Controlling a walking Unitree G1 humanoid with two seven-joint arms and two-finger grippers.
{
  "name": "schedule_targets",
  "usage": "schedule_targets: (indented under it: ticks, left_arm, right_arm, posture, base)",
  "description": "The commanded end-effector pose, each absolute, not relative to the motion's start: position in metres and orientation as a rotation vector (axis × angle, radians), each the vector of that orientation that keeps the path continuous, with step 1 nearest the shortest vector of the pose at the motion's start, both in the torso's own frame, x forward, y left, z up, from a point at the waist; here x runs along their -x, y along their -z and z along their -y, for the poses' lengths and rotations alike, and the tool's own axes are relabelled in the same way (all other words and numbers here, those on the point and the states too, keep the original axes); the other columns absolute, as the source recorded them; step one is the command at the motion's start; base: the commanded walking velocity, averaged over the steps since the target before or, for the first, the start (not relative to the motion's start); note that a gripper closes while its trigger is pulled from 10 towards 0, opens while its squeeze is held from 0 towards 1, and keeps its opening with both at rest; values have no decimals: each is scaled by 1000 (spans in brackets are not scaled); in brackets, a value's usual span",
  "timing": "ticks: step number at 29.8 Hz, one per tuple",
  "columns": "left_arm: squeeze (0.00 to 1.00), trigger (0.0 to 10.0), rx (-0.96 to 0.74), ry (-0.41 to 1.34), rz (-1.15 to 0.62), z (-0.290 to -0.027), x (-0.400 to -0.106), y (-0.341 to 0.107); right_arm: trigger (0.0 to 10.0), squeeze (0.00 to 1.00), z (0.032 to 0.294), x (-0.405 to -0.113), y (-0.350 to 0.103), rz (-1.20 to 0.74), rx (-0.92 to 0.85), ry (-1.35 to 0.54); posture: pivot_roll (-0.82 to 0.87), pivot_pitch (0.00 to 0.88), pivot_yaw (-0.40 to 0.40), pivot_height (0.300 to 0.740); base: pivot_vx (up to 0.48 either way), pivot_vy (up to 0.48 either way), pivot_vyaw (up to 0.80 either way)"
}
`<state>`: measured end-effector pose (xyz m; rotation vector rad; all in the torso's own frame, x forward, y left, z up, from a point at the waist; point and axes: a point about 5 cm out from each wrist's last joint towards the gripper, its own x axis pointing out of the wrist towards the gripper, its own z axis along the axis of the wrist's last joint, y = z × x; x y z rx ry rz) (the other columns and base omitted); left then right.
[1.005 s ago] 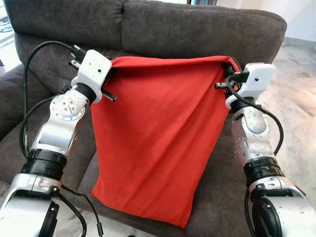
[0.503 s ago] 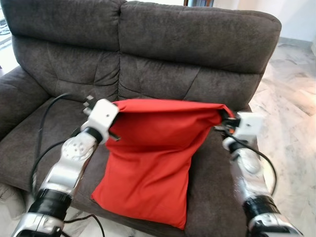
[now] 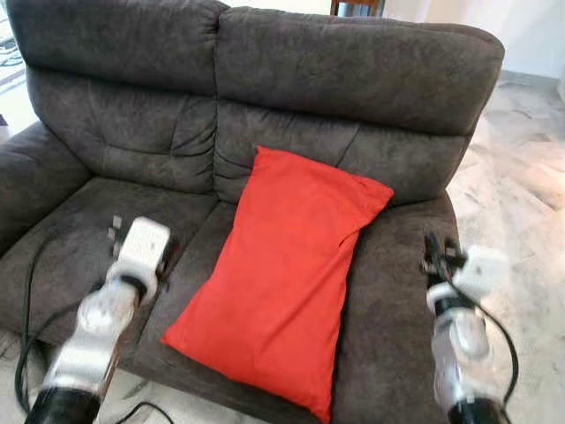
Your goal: Move the pillow to the sofa from floor
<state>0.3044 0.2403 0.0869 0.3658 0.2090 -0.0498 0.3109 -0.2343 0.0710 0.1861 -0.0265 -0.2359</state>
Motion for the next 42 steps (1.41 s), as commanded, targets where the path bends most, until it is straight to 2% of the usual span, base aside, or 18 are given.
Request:
schedule_targets:
  ticks: [1,3,5,8,9,11,15,21,27,36,42]
  left_arm:
    - [0,10000,-327,15,-351,-251,-285,-47]
    - [0,10000,-312,7,-411,-252,-277,-32]
    - [0,10000,-269,-28,-580,-251,-252,8]
    - [0,10000,-256,-28,-671,-246,-237,26]
    - [0,10000,-256,-28,-671,-246,-237,26]
    - [0,10000,-319,22,-775,-239,-219,46]
    - [0,10000,-278,-4,-880,-238,-198,63]
    - [0,10000,-251,-30,-918,-237,-189,69]
    - [0,10000,-252,-49,-913,-238,-186,71]
    - [0,10000,-238,-54,-926,-236,-179,75]
    - [0,10000,-233,-46,-917,-232,-180,75]
  right_arm:
    - [10000,0,240,-293,-45,-63,-239,314]
    - [10000,0,240,-286,-36,-92,-239,326]
    - [10000,0,240,-267,-14,-177,-200,333]
    - [10000,0,242,-260,-6,-212,-179,353]
    - [10000,0,242,-260,-6,-212,-179,353]
    - [10000,0,238,-262,-11,-168,-200,344]
    - [10000,0,235,-267,-18,-124,-198,334]
    - [10000,0,235,-272,-21,-118,-175,326]
    - [10000,0,239,-270,-19,-133,-150,313]
    - [10000,0,237,-274,-22,-118,-152,293]
    - [10000,0,234,-278,-25,-109,-135,266]
  posture:
    - [20,131,41,740]
    - [10,108,47,740]
    - [-12,49,63,740]
    - [-10,20,67,740]
    - [-10,20,67,740]
    - [-23,0,71,740]
    - [-31,0,78,740]
    - [-31,0,74,740]
    - [-26,0,62,740]
    - [-25,0,49,740]
    - [-23,0,40,740]
  base:
    - [0,0,0]
    - [0,0,0]
    - [0,0,0]
    - [0,0,0]
    - [0,0,0]
    - [0,0,0]
    - [0,0,0]
    - [0,0,0]
    - [0,-369,-144]
    - [0,-413,-793]
    - [0,-417,0]
